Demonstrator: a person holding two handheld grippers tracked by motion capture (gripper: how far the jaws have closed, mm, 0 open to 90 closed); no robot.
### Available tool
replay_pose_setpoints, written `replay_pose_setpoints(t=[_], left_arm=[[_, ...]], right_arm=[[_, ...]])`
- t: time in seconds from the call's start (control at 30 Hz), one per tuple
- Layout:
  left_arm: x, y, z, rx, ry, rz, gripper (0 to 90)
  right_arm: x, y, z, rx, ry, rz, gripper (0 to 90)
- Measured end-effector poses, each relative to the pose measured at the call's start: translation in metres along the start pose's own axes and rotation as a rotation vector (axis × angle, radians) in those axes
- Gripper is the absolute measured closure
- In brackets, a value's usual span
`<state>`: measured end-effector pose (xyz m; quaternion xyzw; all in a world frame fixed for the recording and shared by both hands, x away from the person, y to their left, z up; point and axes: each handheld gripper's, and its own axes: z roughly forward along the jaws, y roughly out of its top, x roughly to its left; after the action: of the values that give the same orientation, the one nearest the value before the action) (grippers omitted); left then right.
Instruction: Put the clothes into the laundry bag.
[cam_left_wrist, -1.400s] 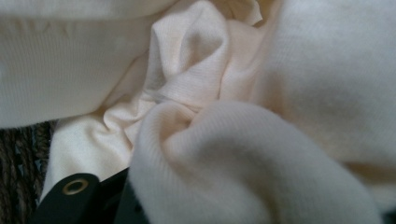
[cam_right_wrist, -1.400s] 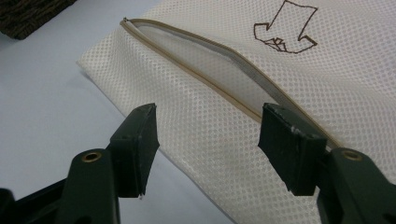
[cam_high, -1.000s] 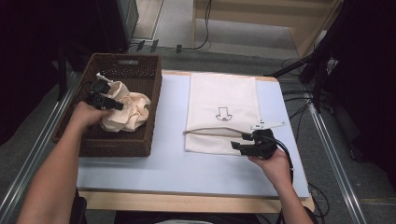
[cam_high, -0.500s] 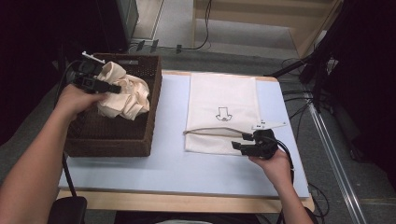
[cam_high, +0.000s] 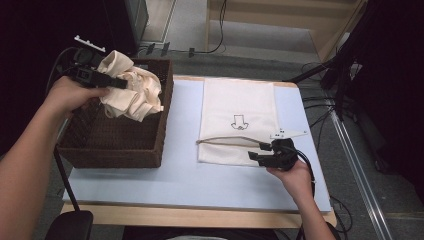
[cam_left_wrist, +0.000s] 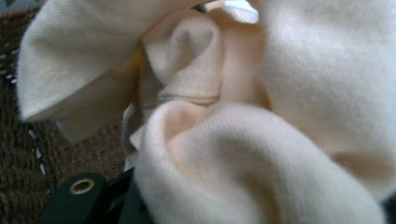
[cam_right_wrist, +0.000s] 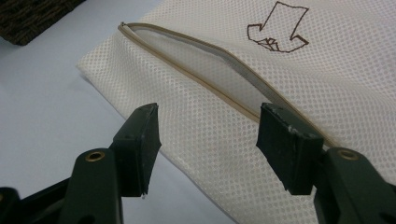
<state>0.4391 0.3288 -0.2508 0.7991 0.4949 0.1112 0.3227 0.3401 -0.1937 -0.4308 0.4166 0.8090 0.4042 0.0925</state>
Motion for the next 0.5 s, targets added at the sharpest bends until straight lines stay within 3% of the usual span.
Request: replay_pose_setpoints(t=[0.17, 0.3, 0.5], left_arm=[[-0.008, 0.007, -0.008, -0.021, -0.033, 0.015, 67.9], [-0.023, 0.015, -0.014, -0.036, -0.077, 0.076, 67.8], [-0.042, 0.022, -0.012, -0.039, -0.123, 0.117, 67.7]], right_arm=[[0.000, 0.000, 0.000, 0.000, 0.001, 0.003, 40.3], [0.000, 0.000, 0.001, 0.004, 0.004, 0.001, 40.3], [0.001, 0.000, 0.002, 0.012, 0.010, -0.003, 40.3]])
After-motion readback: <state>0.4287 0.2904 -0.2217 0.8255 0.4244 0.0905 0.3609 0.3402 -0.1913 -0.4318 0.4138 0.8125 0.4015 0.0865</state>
